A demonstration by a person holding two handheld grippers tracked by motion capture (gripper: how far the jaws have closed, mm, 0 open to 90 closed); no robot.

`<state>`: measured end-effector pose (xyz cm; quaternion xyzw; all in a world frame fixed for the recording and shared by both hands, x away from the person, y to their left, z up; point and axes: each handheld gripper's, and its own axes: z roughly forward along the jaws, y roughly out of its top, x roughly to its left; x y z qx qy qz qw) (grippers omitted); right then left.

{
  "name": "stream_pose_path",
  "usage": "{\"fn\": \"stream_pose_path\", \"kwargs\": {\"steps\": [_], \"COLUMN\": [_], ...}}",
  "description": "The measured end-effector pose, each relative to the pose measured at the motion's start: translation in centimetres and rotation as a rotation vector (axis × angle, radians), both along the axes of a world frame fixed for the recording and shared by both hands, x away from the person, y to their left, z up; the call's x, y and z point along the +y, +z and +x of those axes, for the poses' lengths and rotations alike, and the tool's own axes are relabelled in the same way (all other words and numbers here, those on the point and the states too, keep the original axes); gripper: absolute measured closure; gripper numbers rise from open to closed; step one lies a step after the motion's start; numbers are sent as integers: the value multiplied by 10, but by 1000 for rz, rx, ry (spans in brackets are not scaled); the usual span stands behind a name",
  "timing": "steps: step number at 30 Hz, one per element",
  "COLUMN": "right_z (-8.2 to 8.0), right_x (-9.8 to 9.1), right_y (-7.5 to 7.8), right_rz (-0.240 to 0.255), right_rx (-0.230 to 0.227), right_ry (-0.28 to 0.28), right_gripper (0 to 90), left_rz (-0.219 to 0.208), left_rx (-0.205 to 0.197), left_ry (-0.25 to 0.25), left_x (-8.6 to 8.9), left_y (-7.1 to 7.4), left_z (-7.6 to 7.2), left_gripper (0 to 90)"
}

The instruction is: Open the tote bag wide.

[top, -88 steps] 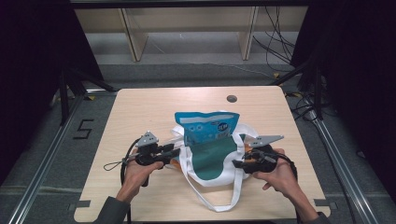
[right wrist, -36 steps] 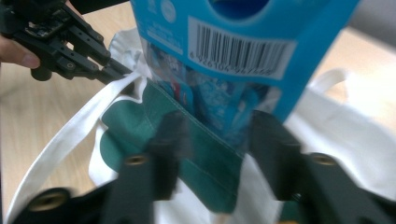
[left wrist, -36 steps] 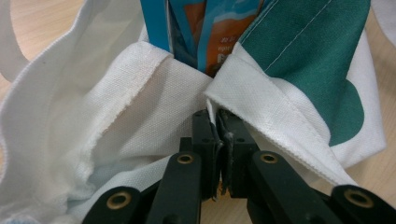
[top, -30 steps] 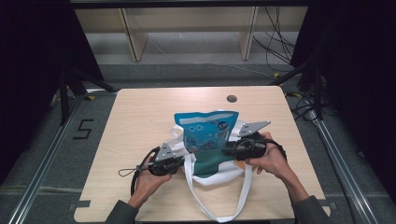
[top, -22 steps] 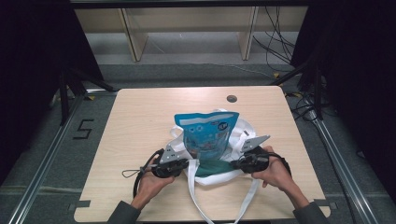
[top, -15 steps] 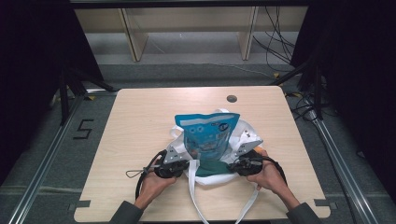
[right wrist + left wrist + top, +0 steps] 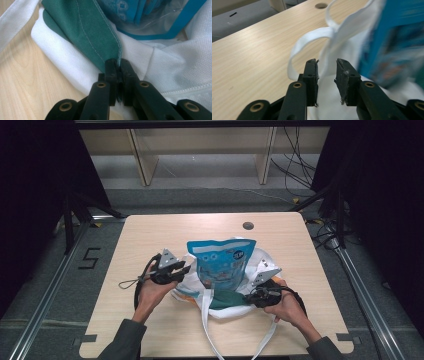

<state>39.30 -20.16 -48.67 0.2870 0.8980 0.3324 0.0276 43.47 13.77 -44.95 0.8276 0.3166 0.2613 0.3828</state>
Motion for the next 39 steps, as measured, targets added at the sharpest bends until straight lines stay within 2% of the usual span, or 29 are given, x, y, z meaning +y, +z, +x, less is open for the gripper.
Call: {"fn": "stream_pose_path", "kwargs": {"steps": [1, 2, 3, 5, 6, 7, 8, 9, 12, 13, 14, 15, 16, 17, 18, 19, 21, 22, 23, 26, 28, 29, 31, 32, 34, 35, 36, 37, 39], "right_z": [0, 1, 2, 3, 3, 3, 3, 3, 3, 2, 3, 2, 2, 4, 4, 5, 4, 4, 3, 2, 2, 2, 2, 2, 2, 2, 2, 0, 2], "right_x": [0, 0, -1, -1, -1, -1, -1, 0, 2, 3, 2, 2, 2, 2, 2, 1, 2, 2, 2, 3, 3, 3, 3, 3, 3, 2, 2, 4, 5], "right_y": [0, -1, -1, -2, -1, -1, -1, -2, -4, -4, -2, -2, -2, -4, -4, -5, -5, -5, -4, -4, -4, -4, -4, -4, -4, -4, -4, -6, -6], "right_rz": [0, -5, 10, 14, 2, 4, 4, -1, 9, 10, -9, -10, -10, -4, 5, 4, 11, 11, 17, 15, 16, 16, 14, 15, 17, -2, -14, -2, -5], "right_rx": [0, -17, -22, -25, -20, -20, -20, -34, -45, -45, -45, -49, -49, -56, -50, -51, -51, -51, -40, -50, -51, -47, -49, -49, -43, -45, -59, -68, -87], "right_ry": [0, 10, 6, 9, 13, 5, 5, -3, -14, -21, -13, -14, -14, -24, -30, -21, -23, -23, -25, -27, -28, -31, -33, -34, -34, -32, -38, -60, -46], "right_gripper": [867, 867, 868, 867, 867, 867, 867, 867, 866, 866, 866, 865, 865, 865, 865, 865, 864, 864, 864, 863, 864, 863, 863, 863, 864, 863, 864, 863, 864], "left_rz": [0, -42, -28, 46, 17, 32, 32, -7, 8, 0, -39, -39, -75, -101, -143, -143, -208, -208, -261, -332, -320, -257, -242, -206, -190, -146, -158, -147, -126], "left_rx": [0, 27, 42, 59, 88, 162, 162, 205, 204, 197, 181, 181, 174, 148, 123, 123, 77, 77, 71, 82, 87, 88, 103, 144, 165, 181, 192, 186, 172], "left_ry": [0, 20, 21, 47, 68, 89, 89, 115, 113, 139, 162, 162, 163, 184, 201, 201, 165, 165, 123, 59, 33, -15, -37, -69, -59, -59, -42, -34, -37], "left_x": [0, -4, -3, 1, 2, 3, 3, 3, 3, 4, 8, 8, 12, 19, 19, 19, 24, 24, 24, 23, 21, 14, 10, 2, -2, -5, -8, -11, -15], "left_y": [0, -7, -11, -20, -29, -48, -48, -62, -60, -53, -46, -46, -39, -25, -21, -21, -3, -3, 6, 10, 8, 1, -5, -19, -28, -42, -46, -49, -50], "left_z": [0, 11, 21, 38, 45, 55, 55, 60, 60, 56, 52, 52, 49, 36, 29, 29, 4, 4, -12, -36, -42, -54, -59, -62, -62, -56, -54, -53, -53], "left_gripper": [779, 779, 842, 858, 858, 858, 855, 856, 837, 789, 744, 692, 692, 552, 506, 495, 489, 517, 539, 649, 766, 804, 835, 841, 846, 862, 872, 887, 891]}}
